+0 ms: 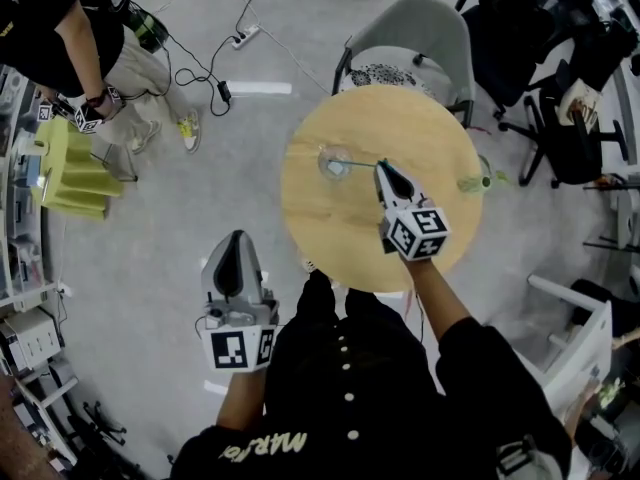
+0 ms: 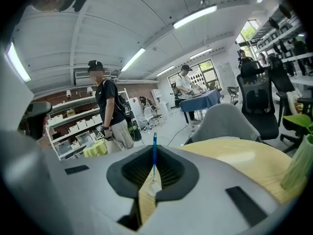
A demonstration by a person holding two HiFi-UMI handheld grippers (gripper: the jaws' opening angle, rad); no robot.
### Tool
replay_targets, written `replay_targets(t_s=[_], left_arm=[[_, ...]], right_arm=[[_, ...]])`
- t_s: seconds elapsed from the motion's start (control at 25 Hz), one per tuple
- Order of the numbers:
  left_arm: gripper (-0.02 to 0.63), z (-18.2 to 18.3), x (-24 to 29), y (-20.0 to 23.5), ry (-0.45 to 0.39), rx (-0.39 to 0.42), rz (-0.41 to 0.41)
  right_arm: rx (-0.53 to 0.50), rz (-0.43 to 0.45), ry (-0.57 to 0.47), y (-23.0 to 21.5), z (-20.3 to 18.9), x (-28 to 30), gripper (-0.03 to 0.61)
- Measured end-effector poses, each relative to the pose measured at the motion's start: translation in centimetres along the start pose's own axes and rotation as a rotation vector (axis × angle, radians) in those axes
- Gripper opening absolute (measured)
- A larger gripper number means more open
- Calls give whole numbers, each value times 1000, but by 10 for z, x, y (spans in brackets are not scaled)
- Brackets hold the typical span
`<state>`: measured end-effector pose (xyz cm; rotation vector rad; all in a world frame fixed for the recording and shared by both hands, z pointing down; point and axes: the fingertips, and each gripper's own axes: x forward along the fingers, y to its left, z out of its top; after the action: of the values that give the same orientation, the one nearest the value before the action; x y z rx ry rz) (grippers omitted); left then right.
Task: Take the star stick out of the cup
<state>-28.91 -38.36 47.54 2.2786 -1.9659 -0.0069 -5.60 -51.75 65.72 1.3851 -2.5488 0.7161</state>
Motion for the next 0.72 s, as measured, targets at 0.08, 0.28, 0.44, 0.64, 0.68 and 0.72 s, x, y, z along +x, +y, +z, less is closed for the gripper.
replay_targets(t_s=[0.08,0.28,0.44,0.64,0.68,0.72], left_arm=[[-3,6,-2,-1,-9,2,-3],[-3,25,-5,-9,-39,11,-16],[-3,41,-13,-20,-59,20,-31],[-3,60,-20,-32,-93,23,-47],[-3,65,-21,-34,-103,25,-51],[-3,69,-22,-37,-113,27,-55]], right_arm=[[-15,5,-6,5,7,-5,17],[-77,42,-40,21,37,-30,17],[-114,65,-92,37,68,-64,17],[-173,71,-200,56,119,-114,18],[-182,73,-223,59,129,-125,18],[-187,72,-244,61,138,-136,18]])
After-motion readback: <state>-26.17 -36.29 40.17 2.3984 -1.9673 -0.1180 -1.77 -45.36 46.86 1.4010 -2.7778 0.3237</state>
